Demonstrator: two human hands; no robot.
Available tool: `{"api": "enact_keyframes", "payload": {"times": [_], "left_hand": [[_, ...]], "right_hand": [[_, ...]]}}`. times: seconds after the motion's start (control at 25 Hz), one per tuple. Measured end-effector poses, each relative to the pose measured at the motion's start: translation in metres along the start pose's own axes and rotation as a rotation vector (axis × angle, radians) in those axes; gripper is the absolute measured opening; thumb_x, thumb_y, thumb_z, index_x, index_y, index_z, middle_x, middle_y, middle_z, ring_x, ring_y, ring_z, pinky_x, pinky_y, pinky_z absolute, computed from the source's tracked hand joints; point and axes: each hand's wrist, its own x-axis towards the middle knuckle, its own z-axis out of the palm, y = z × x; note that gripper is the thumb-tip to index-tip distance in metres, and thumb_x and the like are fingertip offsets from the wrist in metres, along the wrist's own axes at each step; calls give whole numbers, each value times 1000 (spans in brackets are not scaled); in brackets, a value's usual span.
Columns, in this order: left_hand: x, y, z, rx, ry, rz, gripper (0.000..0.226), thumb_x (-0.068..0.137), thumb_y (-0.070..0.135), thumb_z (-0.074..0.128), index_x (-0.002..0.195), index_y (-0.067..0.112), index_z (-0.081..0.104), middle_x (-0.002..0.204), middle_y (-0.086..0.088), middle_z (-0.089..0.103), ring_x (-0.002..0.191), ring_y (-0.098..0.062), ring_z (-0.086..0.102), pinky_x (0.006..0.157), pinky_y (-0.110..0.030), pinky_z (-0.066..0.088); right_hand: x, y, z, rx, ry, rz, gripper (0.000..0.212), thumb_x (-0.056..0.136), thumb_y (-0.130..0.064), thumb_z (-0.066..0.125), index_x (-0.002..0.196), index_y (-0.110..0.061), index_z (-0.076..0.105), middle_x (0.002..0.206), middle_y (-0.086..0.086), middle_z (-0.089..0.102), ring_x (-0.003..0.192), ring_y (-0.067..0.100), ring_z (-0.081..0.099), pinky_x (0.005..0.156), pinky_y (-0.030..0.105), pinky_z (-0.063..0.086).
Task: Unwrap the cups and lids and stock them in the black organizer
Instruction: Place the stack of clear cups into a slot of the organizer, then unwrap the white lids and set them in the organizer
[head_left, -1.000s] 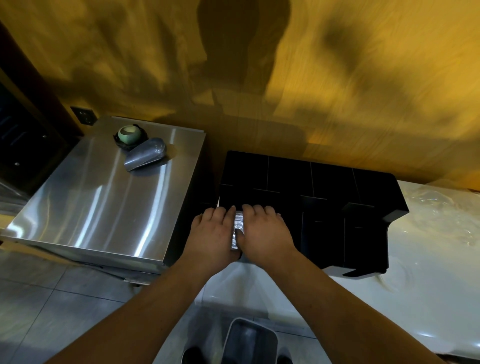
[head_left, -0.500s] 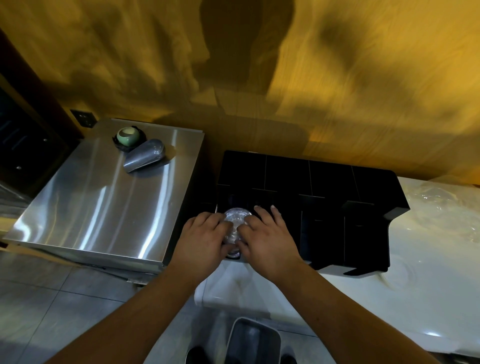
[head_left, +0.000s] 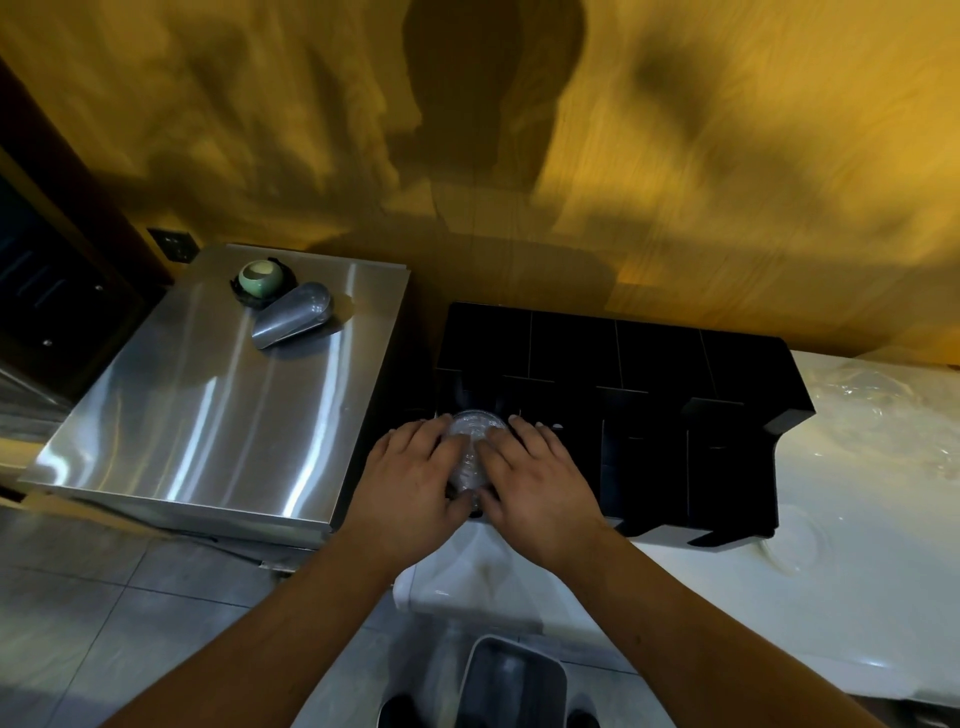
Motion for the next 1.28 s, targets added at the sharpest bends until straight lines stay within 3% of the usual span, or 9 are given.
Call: {"api": "enact_keyframes", "payload": {"times": [0.2,0.4,0.52,0.68,0.8,1.04,1.28], "left_hand": [[-13,10,-2,-6,13,18,79,83,67,56,148,20,55,159,-9,49,145,-32,44,118,-57,36],[-14,32,-2,-27,43,147,77,83,64,61,148,24,53,158,-7,50,148,-27,40,120,-53,33],[-6,64,-1,-61,22,244,83,83,73,57,152,29,47,164,-3,42,151,-26,36,118,-50,32],[6,127,12,-87,-86,445,95,84,88,39,163,36,27,175,4,11,161,-20,8,128,-45,6],[9,177,23,-73,-130,526,98,82,91,32,164,40,16,176,7,0,161,-19,-2,128,-43,-4],[14,270,44,-25,-146,599,96,83,87,34,164,38,18,176,4,3,161,-21,1,128,-44,-1],[23,365,81,17,-161,446,97,81,87,30,164,38,16,177,3,0,162,-23,1,130,-48,8]], "right_hand": [[-18,8,-8,51,22,23,64,100,-48,53,155,-17,44,159,12,48,153,37,34,127,55,21],[-45,20,-20,59,52,79,69,94,-53,52,154,-18,46,159,12,49,152,36,35,124,59,28],[-91,42,-29,47,70,210,80,91,-63,54,159,-24,38,164,10,42,156,34,27,124,61,26],[-168,75,-42,-21,33,446,90,91,-81,42,165,-34,21,173,5,26,161,33,12,126,62,17],[-220,95,-50,-54,-19,609,91,90,-87,29,165,-37,16,175,3,16,161,33,6,126,64,15],[-298,162,-58,-49,-64,718,96,86,-91,16,166,-39,6,174,-1,0,161,31,-4,127,63,9],[-337,259,-49,8,-98,649,96,84,-92,11,164,-42,-5,172,-4,-13,161,30,-11,128,61,0]]}}
